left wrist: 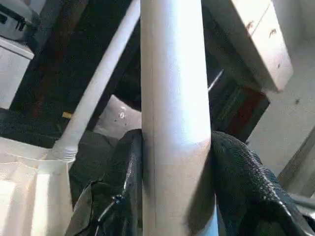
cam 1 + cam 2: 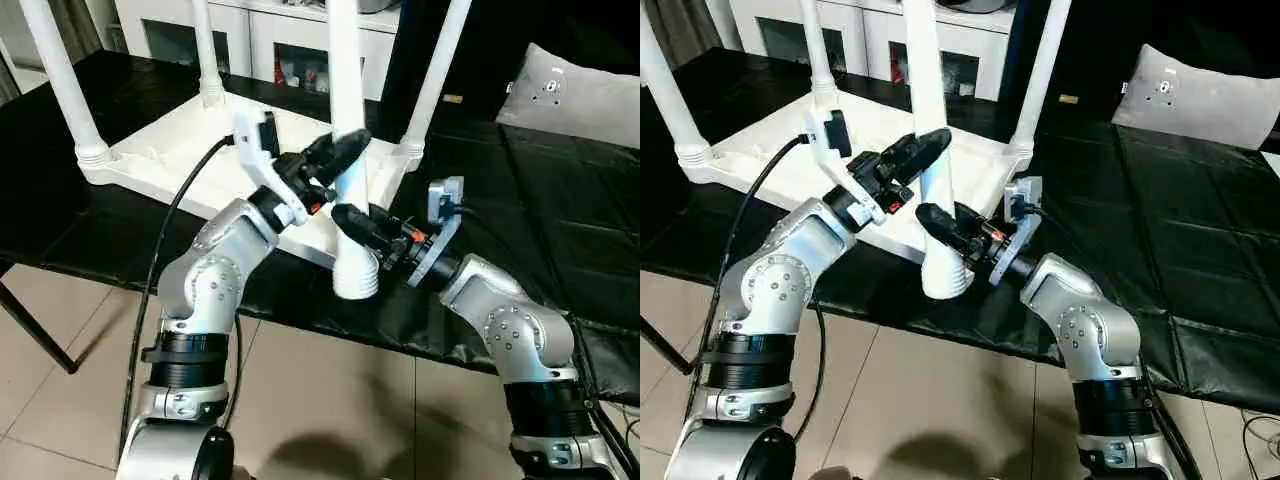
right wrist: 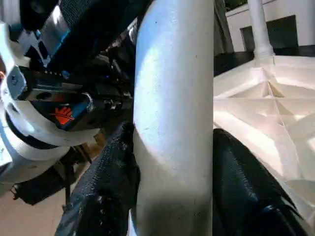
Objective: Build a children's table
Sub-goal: Move to table
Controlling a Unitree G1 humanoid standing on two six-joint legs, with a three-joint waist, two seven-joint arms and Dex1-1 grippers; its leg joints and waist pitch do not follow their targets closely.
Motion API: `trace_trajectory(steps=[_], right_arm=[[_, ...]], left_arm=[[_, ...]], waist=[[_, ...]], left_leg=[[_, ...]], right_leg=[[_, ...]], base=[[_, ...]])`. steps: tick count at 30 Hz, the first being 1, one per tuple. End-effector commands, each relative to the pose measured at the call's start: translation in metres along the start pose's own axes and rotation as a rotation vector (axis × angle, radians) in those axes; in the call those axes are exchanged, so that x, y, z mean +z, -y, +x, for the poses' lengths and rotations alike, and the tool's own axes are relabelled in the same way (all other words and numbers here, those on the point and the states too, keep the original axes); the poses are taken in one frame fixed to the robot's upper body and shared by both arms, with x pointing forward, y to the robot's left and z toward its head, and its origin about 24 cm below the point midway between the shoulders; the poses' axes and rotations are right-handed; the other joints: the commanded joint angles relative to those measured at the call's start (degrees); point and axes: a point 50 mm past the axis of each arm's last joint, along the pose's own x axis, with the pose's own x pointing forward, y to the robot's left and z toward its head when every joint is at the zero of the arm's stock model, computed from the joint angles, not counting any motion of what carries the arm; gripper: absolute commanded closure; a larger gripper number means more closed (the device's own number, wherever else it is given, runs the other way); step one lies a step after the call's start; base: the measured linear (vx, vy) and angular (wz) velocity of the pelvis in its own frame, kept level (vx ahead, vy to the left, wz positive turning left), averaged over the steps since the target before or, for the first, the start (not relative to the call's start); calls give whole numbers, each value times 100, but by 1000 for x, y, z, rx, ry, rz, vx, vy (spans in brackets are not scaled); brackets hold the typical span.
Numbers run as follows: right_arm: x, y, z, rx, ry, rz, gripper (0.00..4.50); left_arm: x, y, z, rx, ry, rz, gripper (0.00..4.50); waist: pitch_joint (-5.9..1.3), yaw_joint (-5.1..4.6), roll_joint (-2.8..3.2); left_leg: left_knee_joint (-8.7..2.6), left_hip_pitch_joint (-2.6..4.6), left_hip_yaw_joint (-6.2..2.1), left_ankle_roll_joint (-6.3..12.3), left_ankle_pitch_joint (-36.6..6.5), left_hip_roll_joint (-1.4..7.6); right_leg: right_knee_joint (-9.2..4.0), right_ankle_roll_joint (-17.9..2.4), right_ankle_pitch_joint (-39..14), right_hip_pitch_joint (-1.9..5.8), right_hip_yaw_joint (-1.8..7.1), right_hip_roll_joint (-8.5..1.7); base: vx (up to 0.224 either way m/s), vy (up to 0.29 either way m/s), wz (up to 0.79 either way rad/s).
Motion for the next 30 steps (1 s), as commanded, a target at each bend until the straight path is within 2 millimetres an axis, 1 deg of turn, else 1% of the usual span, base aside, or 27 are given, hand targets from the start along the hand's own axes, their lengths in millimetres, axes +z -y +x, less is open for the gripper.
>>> trace_trajectory(steps=[1,2,5,6,8,10,12,13,15,18,19,22,23,25,30], right_arm=[[0,3,-2,-34,-12,-18,266],[0,3,-2,-34,-13,-19,266],[0,3,-2,-36,-14,-20,266],[0,4,-2,-38,-17,-22,266],[0,4,-2,-40,-22,-26,266],[-1,4,-2,-41,-27,-29,266],[-1,4,-2,-41,-28,-29,266],[-2,4,-2,-42,-28,-29,266],[-2,4,-1,-43,-28,-28,266],[-3,4,-1,-44,-31,-29,266],[-3,3,-1,-43,-32,-29,266],[-4,3,0,-42,-35,-30,266],[-3,4,0,-41,-36,-31,266],[-3,5,0,-50,-41,-42,266],[-3,8,0,-80,-46,-55,266]], left_arm=[[-6,9,6,-31,-33,4,237],[-6,9,6,-35,-33,-3,202],[-7,9,5,-32,-40,24,199],[-7,8,5,-21,-46,45,184],[-8,8,6,-16,-46,52,169],[-8,8,6,-16,-42,51,169],[-7,8,6,-18,-41,52,169],[-7,8,5,-21,-39,49,169],[-7,8,5,-22,-35,43,202],[-6,6,5,-12,-29,36,208],[-6,6,5,-8,-27,35,238],[-5,5,5,-2,-18,31,251],[-5,5,4,-1,-14,28,251],[-5,4,4,4,-9,24,266],[-3,1,5,29,-1,18,271]], waist=[[-416,0,-16],[-413,-2,-14],[-415,-1,-16],[-413,-4,-15],[-415,-2,-17],[-418,-1,-20],[-415,-5,1],[-417,-2,1],[-418,0,-8],[-417,2,-22],[-418,3,-27],[-418,1,-27],[-418,6,-24],[-416,1,-25],[-414,0,-29]], left_leg=[[-405,2,113,114,-303,129],[-406,2,114,108,-332,128],[-406,0,114,104,-340,127],[-409,-2,112,107,-347,130],[-407,1,114,111,-333,128],[-403,2,114,113,-313,128],[-406,-2,110,95,-334,128],[-405,-1,110,91,-344,127],[-403,2,113,96,-353,125],[-402,-1,113,114,-335,125],[-401,0,114,121,-325,126],[-400,-5,114,126,-303,125],[-399,4,116,127,-318,127],[-402,-4,113,124,-314,127],[-400,-4,115,132,-314,124]], right_leg=[[-310,-1073,-564,402,157,-234],[-314,-1083,-589,401,157,-234],[-316,-1079,-617,400,157,-235],[-321,-1056,-630,400,156,-231],[-319,-1041,-620,401,159,-234],[-315,-1048,-598,401,159,-235],[-313,-1067,-575,402,156,-233],[-313,-1071,-576,402,156,-234],[-314,-1089,-560,402,157,-234],[-311,-1098,-567,405,156,-235],[-309,-1095,-568,404,156,-234],[-306,-1094,-559,406,154,-231],[-310,-1095,-589,400,155,-236],[-307,-1091,-588,404,154,-234],[-311,-1089,-597,404,154,-235]], base=[[0,0,0],[0,0,0],[0,0,0],[0,0,0],[0,0,0],[0,0,0],[0,0,0],[0,0,0],[0,0,0],[0,0,0],[0,0,0],[0,0,0],[0,0,0],[0,0,0],[0,0,0]])
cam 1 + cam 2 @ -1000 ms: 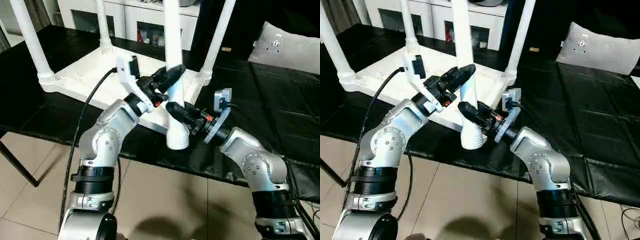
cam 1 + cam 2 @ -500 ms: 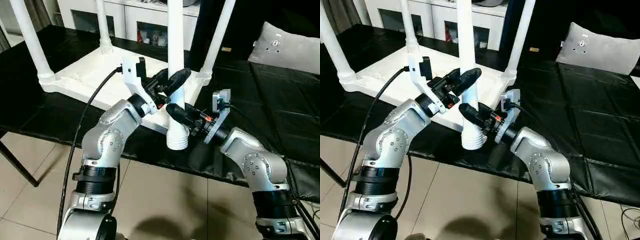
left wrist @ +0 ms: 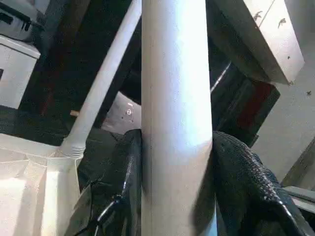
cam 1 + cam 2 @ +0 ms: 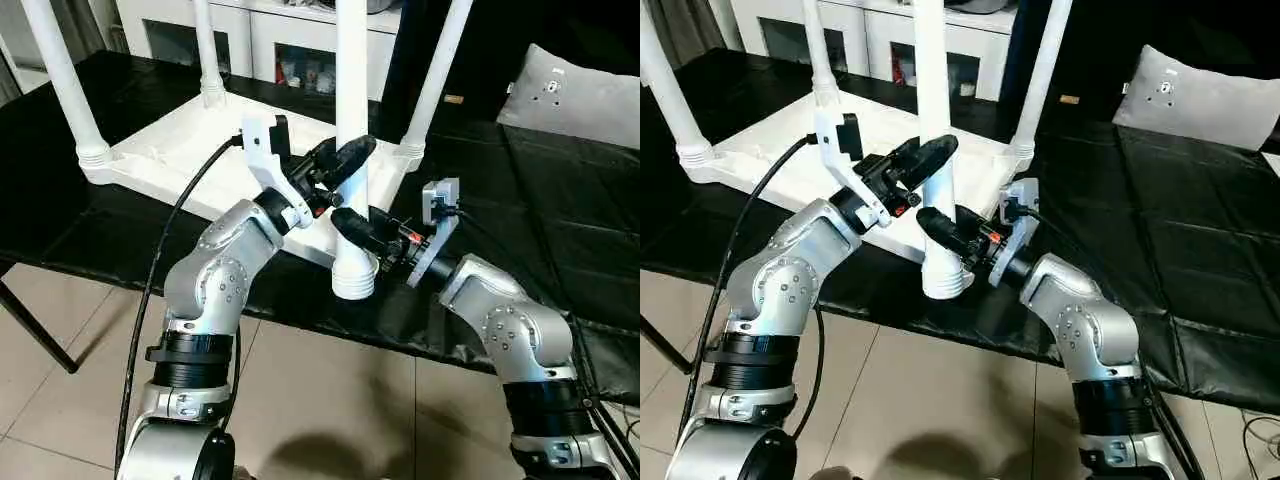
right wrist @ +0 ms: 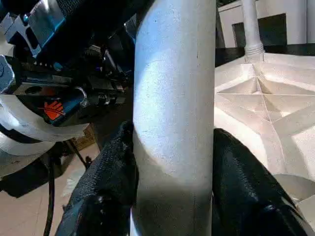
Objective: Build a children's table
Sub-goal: Move to table
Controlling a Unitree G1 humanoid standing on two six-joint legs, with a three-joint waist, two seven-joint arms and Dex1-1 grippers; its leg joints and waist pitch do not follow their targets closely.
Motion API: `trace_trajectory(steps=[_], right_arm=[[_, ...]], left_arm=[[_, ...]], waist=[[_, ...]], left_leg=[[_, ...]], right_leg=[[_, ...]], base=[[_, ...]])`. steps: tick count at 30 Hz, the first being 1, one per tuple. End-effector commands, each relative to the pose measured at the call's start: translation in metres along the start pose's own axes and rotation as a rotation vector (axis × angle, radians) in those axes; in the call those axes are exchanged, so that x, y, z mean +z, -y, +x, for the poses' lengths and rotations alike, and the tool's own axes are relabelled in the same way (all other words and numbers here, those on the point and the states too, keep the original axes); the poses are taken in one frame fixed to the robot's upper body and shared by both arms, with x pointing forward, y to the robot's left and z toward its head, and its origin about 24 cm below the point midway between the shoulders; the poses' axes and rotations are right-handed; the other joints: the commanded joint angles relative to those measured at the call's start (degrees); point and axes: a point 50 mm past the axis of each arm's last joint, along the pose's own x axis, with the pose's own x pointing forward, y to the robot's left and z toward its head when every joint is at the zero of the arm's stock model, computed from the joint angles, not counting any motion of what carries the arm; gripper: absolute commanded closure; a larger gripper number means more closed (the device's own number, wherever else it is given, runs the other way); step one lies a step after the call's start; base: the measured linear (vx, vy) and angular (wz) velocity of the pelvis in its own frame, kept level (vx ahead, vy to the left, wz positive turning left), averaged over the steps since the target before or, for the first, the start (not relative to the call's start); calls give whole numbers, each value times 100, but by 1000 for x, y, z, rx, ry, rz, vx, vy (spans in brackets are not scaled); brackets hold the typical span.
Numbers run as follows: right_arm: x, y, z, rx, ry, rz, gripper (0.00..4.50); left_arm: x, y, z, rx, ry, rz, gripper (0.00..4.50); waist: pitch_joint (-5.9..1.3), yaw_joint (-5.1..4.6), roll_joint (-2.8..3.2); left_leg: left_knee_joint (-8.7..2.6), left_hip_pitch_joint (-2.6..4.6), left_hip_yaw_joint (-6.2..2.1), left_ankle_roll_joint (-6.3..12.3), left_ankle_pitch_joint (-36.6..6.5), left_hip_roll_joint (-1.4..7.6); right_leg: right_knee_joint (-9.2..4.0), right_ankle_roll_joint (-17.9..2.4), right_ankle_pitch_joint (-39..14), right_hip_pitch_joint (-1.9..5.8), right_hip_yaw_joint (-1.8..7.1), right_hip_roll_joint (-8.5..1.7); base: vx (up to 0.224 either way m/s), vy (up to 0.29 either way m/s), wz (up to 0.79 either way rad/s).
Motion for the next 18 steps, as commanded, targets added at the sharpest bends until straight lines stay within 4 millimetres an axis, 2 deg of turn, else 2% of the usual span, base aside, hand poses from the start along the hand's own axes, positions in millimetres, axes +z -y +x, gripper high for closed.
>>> trace_trajectory(steps=[1,10,11,15,18], right_arm=[[-1,6,-2,-47,-22,-12,266],[0,8,1,-67,-15,-10,266],[1,8,1,-70,-9,-5,211],[7,9,-1,-45,31,61,191],[7,7,-1,-27,7,24,161]], left_arm=[[0,3,3,2,9,-7,271],[1,-3,4,49,23,-28,271],[1,-4,4,59,25,-28,271],[3,-10,4,95,35,-27,271],[5,-10,4,89,38,-24,271]], waist=[[-420,4,-26],[-418,0,-22],[-420,-1,-19],[-430,5,-26],[-427,11,-19]], left_leg=[[-395,-4,115,134,-305,120],[-396,-8,115,139,-307,119],[-395,-4,115,140,-304,118],[-391,3,111,153,-279,121],[-389,2,112,169,-256,121]], right_leg=[[-311,-1087,-586,406,157,-237],[-313,-1100,-560,407,155,-232],[-313,-1095,-570,405,156,-233],[-302,-1110,-481,409,156,-231],[-299,-1113,-427,412,153,-232]], base=[[0,0,0],[0,0,0],[0,0,0],[0,0,0],[0,0,0]])
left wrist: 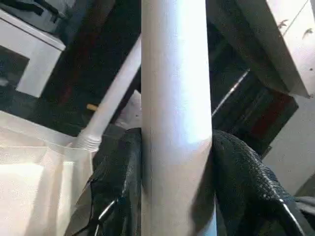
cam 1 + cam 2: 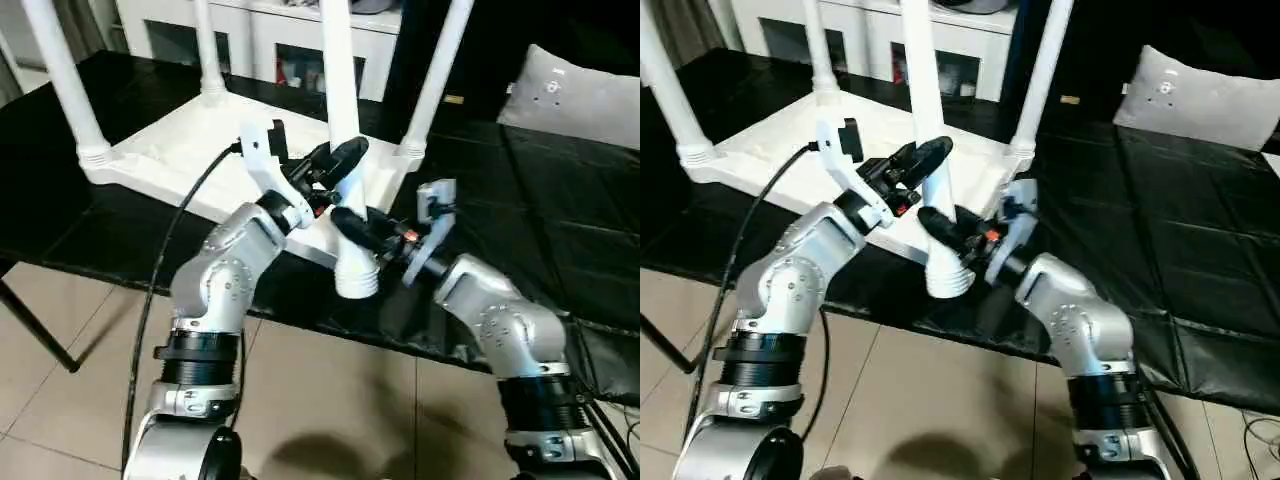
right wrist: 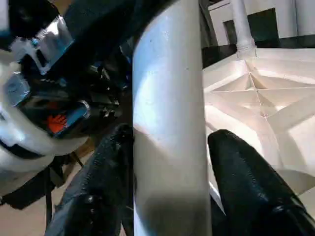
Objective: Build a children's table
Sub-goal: Move to table
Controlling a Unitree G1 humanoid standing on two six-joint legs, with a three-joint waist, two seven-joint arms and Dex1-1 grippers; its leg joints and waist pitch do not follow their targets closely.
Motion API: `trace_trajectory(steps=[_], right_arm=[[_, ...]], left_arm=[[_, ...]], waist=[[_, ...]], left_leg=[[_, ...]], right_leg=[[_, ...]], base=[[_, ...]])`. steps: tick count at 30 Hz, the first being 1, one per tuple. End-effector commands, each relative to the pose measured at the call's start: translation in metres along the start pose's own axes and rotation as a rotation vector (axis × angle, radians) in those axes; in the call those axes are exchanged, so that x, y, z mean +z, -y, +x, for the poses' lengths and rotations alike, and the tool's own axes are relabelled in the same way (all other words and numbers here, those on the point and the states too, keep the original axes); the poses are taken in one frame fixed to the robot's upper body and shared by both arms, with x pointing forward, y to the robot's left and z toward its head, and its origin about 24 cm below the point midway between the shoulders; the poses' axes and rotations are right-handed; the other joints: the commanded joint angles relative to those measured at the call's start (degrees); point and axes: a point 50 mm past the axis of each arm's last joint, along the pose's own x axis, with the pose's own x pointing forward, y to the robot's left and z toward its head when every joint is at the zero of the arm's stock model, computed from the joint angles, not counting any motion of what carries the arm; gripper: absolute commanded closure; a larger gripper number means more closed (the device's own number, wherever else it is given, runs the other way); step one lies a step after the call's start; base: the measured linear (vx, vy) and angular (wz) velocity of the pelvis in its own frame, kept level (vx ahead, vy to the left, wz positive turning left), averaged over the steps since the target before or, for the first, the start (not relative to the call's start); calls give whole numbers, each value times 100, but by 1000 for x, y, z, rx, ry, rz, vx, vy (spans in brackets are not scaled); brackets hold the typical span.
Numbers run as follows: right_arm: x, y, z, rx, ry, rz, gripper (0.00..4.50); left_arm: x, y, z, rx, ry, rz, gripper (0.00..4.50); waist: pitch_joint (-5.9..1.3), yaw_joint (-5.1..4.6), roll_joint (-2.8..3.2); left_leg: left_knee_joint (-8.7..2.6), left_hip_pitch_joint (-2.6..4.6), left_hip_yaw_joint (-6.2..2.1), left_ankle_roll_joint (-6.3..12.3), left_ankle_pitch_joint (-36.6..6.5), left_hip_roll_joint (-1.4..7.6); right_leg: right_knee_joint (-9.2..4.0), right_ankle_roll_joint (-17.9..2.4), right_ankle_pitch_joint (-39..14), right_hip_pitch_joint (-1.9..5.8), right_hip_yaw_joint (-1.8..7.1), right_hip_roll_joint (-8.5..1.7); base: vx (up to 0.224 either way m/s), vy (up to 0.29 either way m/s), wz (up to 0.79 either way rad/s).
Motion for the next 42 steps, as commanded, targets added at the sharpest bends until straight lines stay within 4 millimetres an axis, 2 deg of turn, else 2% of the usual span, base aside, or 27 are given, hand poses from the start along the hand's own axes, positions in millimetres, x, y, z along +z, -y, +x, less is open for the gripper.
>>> trace_trajectory(steps=[1,2,3,4,6,9,11,16,19,20,21,25,26,29,33,42], right_arm=[[7,0,-2,12,-3,-34,156],[7,0,-2,18,-4,-35,146],[8,0,-3,19,-3,-39,133],[10,2,-4,20,-1,-58,133],[15,5,-7,9,3,-80,107],[20,10,-9,-20,8,-88,94],[22,16,-12,-60,-47,-96,77],[27,9,-17,103,-130,-129,74],[28,8,-18,164,-169,-153,74],[28,7,-19,194,-192,-161,74],[28,7,-20,212,-204,-163,74],[29,6,-20,264,-225,-149,74],[28,6,-20,291,-240,-144,74],[25,6,-18,316,-263,-141,74],[23,5,-14,330,-260,-134,109],[20,6,-13,349,-268,-119,195]], left_arm=[[8,4,4,-16,21,22,271],[8,4,4,-19,21,22,271],[9,4,4,-22,21,22,271],[9,5,4,-27,20,25,271],[10,5,4,-35,20,30,271],[11,6,4,-50,20,35,271],[12,7,4,-74,13,44,271],[12,18,3,-191,-26,83,272],[12,25,2,-256,-45,107,272],[13,28,2,-283,-48,118,272],[13,29,1,-300,-50,124,272],[14,34,1,-346,-59,143,272],[14,35,0,-364,-65,152,272],[14,40,-1,-402,-76,173,272],[11,46,-4,-440,-84,186,272],[10,48,-4,-457,-87,195,272]], waist=[[-427,10,-18],[-426,7,-40],[-423,8,-30],[-422,14,-45],[-422,18,-45],[-419,14,-47],[-419,20,-32],[-426,32,-48],[-426,29,-60],[-428,30,-87],[-418,34,-70],[-410,19,-80],[-403,17,-100],[-409,21,-89],[-413,22,-88],[-417,29,-89]], left_leg=[[-389,2,112,163,-264,117],[-391,0,115,164,-290,116],[-391,2,115,165,-284,119],[-390,-2,117,172,-312,119],[-389,-4,118,168,-294,118],[-391,-3,119,164,-329,115],[-391,1,119,134,-308,112],[-375,-9,122,190,-311,105],[-368,-13,125,274,-292,123],[-365,-11,125,291,-316,124],[-371,-10,126,296,-351,132],[-376,-18,130,266,-467,126],[-377,-19,136,253,-528,125],[-376,-11,146,237,-525,143],[-376,1,175,193,-507,162],[-376,1,177,195,-473,158]], right_leg=[[-302,-1110,-438,412,154,-231],[-306,-1099,-491,416,152,-231],[-306,-1103,-516,409,154,-235],[-310,-1094,-576,413,151,-237],[-312,-1080,-591,411,155,-239],[-322,-1053,-701,405,152,-237],[-321,-1041,-729,401,152,-231],[-310,-1069,-601,421,149,-226],[-296,-1176,-522,414,147,-241],[-299,-1199,-568,422,139,-239],[-301,-1209,-634,411,145,-247],[-329,-1168,-919,407,141,-246],[-346,-1127,-1093,406,140,-246],[-346,-1111,-1157,388,142,-255],[-329,-1157,-1043,372,138,-245],[-319,-1167,-945,381,139,-240]], base=[[0,0,0],[0,0,0],[0,0,0],[0,0,0],[0,0,0],[0,0,0],[0,0,0],[0,0,0],[0,0,0],[0,0,0],[0,0,0],[0,0,0],[0,0,0],[0,0,0],[0,0,0],[0,0,0]])
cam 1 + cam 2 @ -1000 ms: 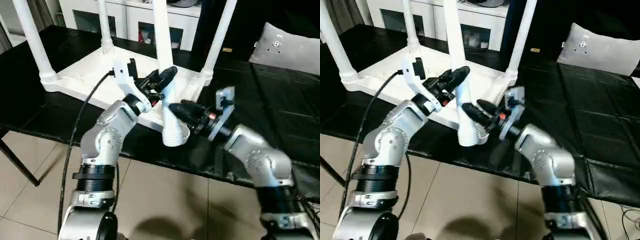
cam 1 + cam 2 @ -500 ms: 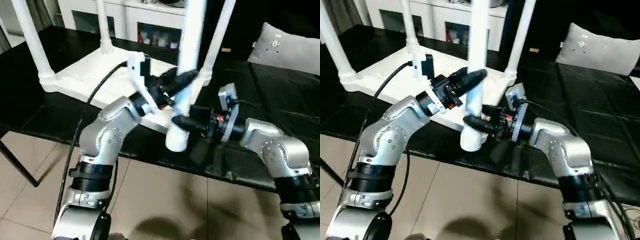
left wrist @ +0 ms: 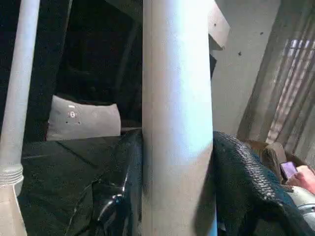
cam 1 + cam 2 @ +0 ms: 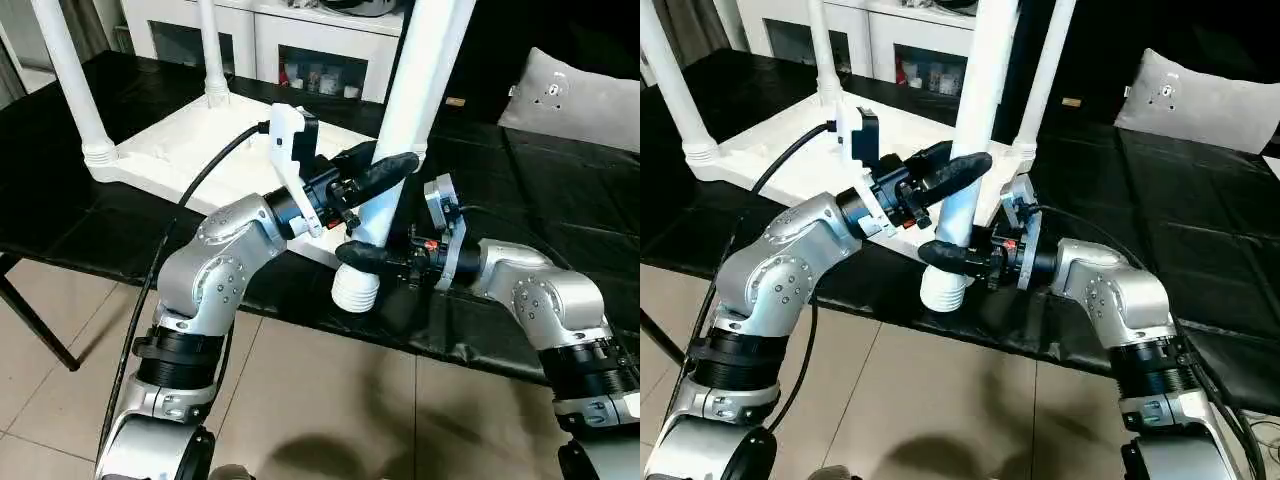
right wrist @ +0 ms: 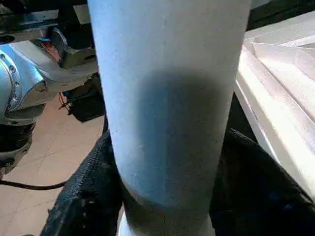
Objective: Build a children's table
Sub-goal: Move to table
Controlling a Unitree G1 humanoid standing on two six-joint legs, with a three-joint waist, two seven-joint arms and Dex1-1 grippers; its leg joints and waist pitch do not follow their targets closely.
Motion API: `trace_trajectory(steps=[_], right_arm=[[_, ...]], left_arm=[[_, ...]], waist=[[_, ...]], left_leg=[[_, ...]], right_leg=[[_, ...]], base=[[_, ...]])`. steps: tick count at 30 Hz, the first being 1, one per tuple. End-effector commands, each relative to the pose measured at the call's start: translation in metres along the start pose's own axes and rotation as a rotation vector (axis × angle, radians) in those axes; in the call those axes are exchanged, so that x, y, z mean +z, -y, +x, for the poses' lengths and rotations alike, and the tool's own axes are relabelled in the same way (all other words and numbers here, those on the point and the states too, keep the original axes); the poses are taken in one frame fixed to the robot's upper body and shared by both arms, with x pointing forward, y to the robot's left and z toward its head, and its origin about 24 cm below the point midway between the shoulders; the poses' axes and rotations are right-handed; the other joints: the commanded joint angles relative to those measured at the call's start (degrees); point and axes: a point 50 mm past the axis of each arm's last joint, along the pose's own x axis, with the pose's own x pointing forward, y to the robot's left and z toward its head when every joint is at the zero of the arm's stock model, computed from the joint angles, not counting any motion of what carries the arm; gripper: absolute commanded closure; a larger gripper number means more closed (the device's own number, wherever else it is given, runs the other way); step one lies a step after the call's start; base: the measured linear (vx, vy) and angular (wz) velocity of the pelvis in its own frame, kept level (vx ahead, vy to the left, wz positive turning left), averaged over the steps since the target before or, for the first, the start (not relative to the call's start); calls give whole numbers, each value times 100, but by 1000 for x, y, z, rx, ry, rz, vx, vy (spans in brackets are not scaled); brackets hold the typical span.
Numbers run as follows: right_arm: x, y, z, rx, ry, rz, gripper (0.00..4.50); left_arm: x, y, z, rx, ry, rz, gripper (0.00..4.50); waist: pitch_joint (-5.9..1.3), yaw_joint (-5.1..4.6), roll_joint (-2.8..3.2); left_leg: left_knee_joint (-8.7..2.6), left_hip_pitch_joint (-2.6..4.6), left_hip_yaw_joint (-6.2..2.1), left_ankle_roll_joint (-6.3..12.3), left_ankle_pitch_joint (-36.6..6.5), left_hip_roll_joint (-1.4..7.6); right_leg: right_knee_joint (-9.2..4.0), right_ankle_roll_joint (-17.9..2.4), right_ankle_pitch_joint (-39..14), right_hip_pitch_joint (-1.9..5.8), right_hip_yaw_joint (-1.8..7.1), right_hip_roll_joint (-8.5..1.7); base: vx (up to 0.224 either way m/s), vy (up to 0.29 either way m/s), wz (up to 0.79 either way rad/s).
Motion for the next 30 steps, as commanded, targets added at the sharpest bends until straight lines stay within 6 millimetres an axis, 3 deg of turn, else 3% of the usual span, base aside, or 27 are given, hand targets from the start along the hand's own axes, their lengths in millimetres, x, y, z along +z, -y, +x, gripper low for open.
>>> trace_trajectory(steps=[1,2,7,15,16,21,29,30], right_arm=[[6,1,0,5,4,-25,200],[6,1,0,10,6,-21,223],[4,1,1,24,2,-10,257],[3,3,2,-2,2,-30,262],[3,2,2,7,6,-20,207],[5,0,1,28,19,-9,161],[3,-1,2,50,17,2,160],[3,-1,2,51,18,3,175]], left_arm=[[3,7,3,-41,6,17,272],[2,7,3,-43,4,17,272],[2,7,3,-43,4,22,272],[2,8,3,-49,4,24,273],[2,8,3,-50,3,24,273],[2,8,3,-53,2,23,273],[1,9,4,-56,-2,25,273],[1,9,3,-57,-2,25,273]], waist=[[-423,16,-62],[-421,15,-66],[-425,15,-71],[-425,18,-56],[-425,15,-56],[-430,16,-49],[-431,16,-57],[-429,15,-54]], left_leg=[[-377,-1,102,190,-515,108],[-378,-5,101,188,-521,106],[-376,-8,100,181,-528,106],[-375,0,104,166,-529,105],[-377,0,102,177,-527,106],[-372,1,101,202,-478,106],[-372,-2,101,190,-494,105],[-374,3,101,193,-501,109]], right_leg=[[-333,-1144,-962,382,147,-238],[-334,-1139,-975,384,147,-238],[-337,-1116,-1028,385,147,-241],[-335,-1132,-995,380,147,-241],[-335,-1144,-972,381,147,-237],[-318,-1206,-830,385,145,-233],[-324,-1182,-904,392,145,-238],[-323,-1189,-902,386,145,-238]], base=[[0,0,0],[0,0,0],[0,0,0],[0,0,0],[0,0,0],[0,0,0],[0,0,0],[0,0,0]])
